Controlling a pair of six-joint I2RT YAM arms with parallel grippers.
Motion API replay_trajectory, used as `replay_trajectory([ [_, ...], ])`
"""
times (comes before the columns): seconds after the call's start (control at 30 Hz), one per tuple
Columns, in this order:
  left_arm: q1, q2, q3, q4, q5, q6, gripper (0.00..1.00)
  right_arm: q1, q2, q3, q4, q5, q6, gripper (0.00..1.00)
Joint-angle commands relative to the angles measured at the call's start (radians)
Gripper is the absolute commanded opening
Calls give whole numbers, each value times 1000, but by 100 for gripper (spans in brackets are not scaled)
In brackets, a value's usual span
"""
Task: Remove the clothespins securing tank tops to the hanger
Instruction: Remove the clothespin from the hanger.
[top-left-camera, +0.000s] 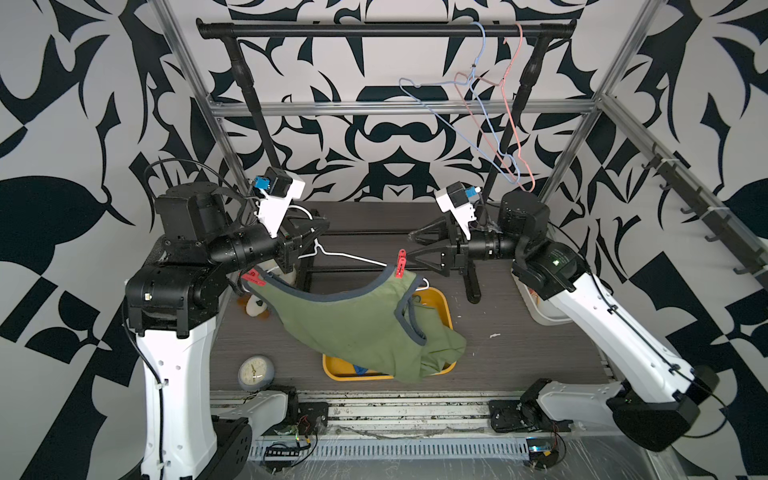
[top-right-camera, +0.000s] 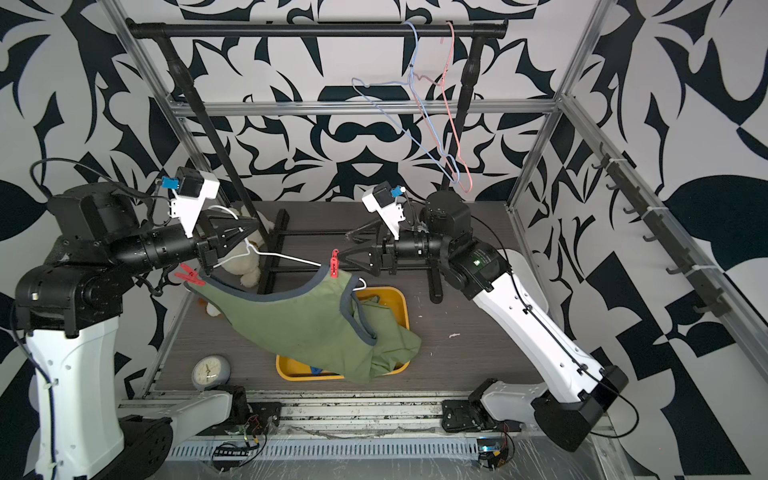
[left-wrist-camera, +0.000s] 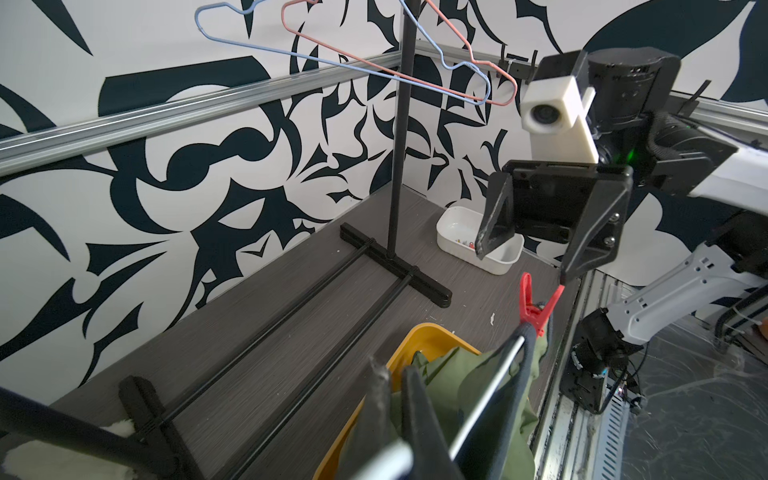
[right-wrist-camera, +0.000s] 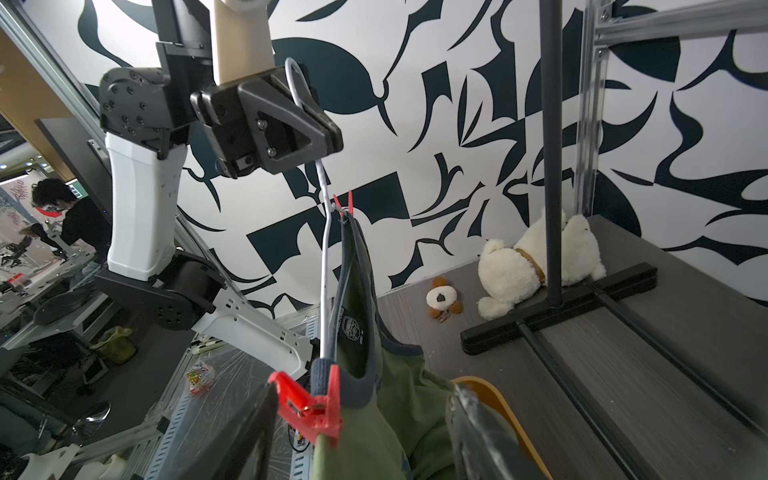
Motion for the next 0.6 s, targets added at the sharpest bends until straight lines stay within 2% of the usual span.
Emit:
replay_trajectory([
  [0.0, 1, 4, 34, 41, 36, -28, 0, 2, -21, -8, 103, -42, 38, 66],
  [0.57, 1, 36, 23, 95, 47, -69, 0, 2, -76, -59, 181, 1, 84, 67],
])
